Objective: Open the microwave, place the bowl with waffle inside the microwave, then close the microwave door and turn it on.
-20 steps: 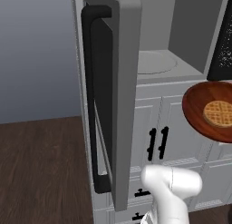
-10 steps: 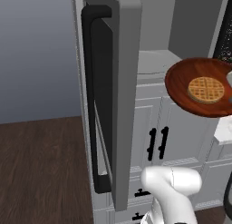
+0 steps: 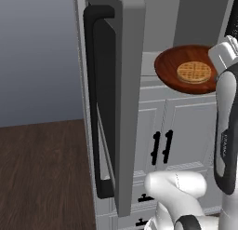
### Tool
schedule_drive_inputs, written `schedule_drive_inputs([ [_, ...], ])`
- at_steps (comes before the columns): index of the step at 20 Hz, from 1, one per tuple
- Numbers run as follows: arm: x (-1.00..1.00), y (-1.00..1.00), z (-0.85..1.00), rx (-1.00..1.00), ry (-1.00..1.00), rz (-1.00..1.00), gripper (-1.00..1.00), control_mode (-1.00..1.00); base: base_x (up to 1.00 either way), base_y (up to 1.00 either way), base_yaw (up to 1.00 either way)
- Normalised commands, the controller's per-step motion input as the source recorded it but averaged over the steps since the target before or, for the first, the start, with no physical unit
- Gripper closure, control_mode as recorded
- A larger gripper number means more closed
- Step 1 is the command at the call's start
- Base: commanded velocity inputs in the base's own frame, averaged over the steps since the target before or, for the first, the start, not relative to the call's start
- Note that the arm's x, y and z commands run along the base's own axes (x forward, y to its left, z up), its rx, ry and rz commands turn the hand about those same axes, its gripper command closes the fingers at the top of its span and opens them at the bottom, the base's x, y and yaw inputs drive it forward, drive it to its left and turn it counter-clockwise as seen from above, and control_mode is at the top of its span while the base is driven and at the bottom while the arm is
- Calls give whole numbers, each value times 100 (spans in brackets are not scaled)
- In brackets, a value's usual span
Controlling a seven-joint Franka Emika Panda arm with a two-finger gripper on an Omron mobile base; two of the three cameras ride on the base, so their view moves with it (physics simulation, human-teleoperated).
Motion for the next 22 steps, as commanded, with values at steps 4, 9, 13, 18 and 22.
schedule_drive_inputs([
  [4, 84, 2, -2, 4, 7, -5, 100, -100, 0, 0, 0],
  [9, 91, 2, -13, 3, 6, -3, 100, -100, 0, 0, 0],
  [13, 96, 9, -11, 3, 6, 0, 100, -100, 0, 0, 0],
  [18, 92, 20, -13, 1, 2, 0, 100, -100, 0, 0, 0],
  [22, 86, 22, -7, 1, 0, 0, 100, -100, 0, 0, 0],
])
